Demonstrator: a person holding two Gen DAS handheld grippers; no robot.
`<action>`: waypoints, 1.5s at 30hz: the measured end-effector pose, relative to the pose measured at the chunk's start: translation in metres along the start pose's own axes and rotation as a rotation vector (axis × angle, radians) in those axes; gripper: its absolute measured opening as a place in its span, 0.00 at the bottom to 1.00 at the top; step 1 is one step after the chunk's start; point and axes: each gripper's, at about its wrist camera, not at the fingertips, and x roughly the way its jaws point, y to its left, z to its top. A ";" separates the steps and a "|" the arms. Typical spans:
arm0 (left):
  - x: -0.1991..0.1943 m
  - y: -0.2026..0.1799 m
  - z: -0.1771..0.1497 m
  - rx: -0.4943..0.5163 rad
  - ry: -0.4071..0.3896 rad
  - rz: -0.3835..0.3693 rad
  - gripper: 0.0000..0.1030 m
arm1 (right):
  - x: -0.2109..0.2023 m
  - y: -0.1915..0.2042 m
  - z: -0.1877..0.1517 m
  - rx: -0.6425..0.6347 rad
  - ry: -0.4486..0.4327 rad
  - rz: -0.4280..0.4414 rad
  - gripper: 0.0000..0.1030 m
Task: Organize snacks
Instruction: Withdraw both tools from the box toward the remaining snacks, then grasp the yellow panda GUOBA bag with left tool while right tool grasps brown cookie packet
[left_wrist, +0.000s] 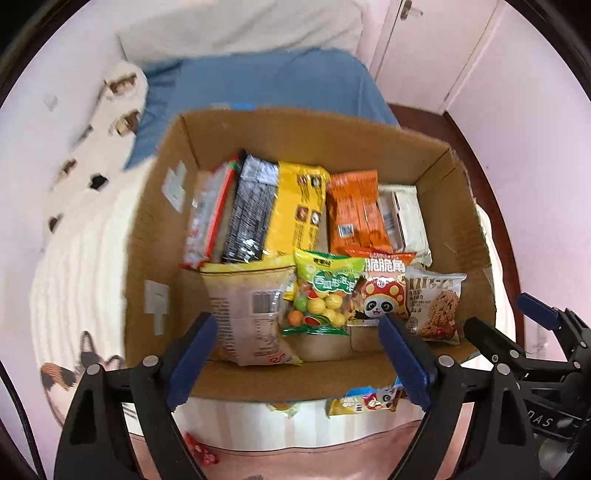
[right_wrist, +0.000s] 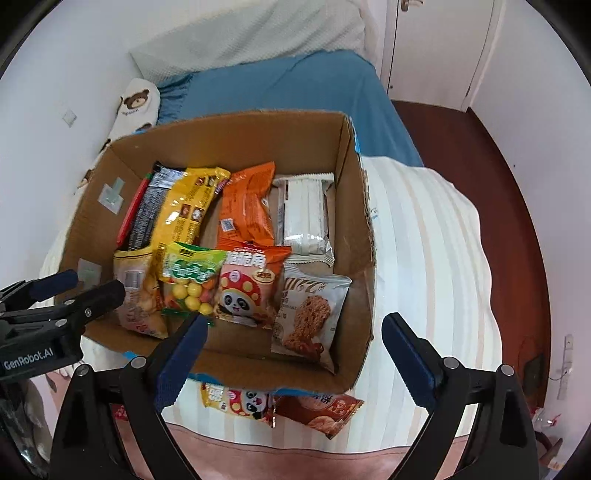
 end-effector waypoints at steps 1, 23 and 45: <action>-0.008 0.000 -0.003 0.000 -0.021 0.002 0.87 | -0.005 0.000 -0.002 0.000 -0.016 -0.006 0.95; -0.106 -0.002 -0.068 -0.021 -0.282 0.068 0.93 | -0.112 0.015 -0.062 0.009 -0.256 0.044 0.98; 0.104 -0.073 -0.113 -0.192 0.081 0.093 0.99 | 0.054 -0.105 -0.121 0.026 0.123 0.050 0.95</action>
